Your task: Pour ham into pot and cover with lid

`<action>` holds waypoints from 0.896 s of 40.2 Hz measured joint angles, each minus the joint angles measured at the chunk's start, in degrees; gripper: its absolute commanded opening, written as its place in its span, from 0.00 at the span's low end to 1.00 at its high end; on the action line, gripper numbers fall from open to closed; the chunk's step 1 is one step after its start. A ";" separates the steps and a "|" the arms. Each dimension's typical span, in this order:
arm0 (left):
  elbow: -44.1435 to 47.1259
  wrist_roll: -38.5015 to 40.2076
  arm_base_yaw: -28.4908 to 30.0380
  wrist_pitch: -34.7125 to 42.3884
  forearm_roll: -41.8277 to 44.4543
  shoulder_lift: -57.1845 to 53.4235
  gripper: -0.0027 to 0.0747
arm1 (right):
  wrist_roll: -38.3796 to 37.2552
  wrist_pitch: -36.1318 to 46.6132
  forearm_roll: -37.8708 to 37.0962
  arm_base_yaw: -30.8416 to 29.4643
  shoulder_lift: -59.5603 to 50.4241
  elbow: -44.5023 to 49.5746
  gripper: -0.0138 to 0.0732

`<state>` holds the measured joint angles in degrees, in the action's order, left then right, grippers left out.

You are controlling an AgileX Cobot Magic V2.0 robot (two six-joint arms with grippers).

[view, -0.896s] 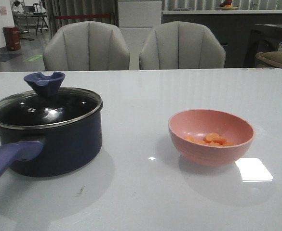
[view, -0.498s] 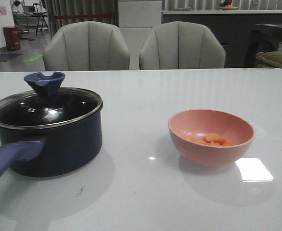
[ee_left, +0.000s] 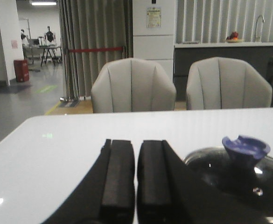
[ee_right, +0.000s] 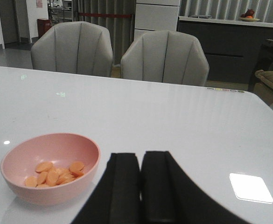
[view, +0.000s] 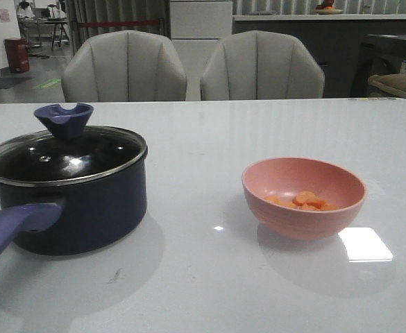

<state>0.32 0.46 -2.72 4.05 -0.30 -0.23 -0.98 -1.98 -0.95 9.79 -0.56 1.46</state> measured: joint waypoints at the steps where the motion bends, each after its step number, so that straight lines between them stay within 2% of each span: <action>1: 0.00 0.00 0.00 1.08 0.00 0.00 0.19 | 0.00 0.00 0.00 0.00 0.00 0.00 0.32; 4: 0.00 0.00 0.00 4.34 0.00 0.00 0.19 | 0.00 0.00 0.00 0.00 0.00 0.00 0.32; 8: -0.53 0.00 0.00 4.57 -0.68 0.00 0.19 | 0.00 0.00 0.00 0.00 0.00 0.00 0.32; 13: -6.11 0.00 0.00 -1.69 -2.90 0.83 0.19 | 0.00 0.00 0.00 0.00 0.00 0.00 0.32; 22: -19.74 0.00 0.00 -16.72 -3.52 11.11 0.19 | 0.00 0.00 0.00 0.00 0.00 0.00 0.32; 36: -21.88 0.00 0.00 -20.25 -3.57 21.31 0.19 | 0.00 0.00 0.00 0.00 0.00 0.00 0.32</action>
<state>-21.56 0.46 -2.72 -16.20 -3.87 21.08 -0.98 -1.98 -0.95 9.79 -0.56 1.46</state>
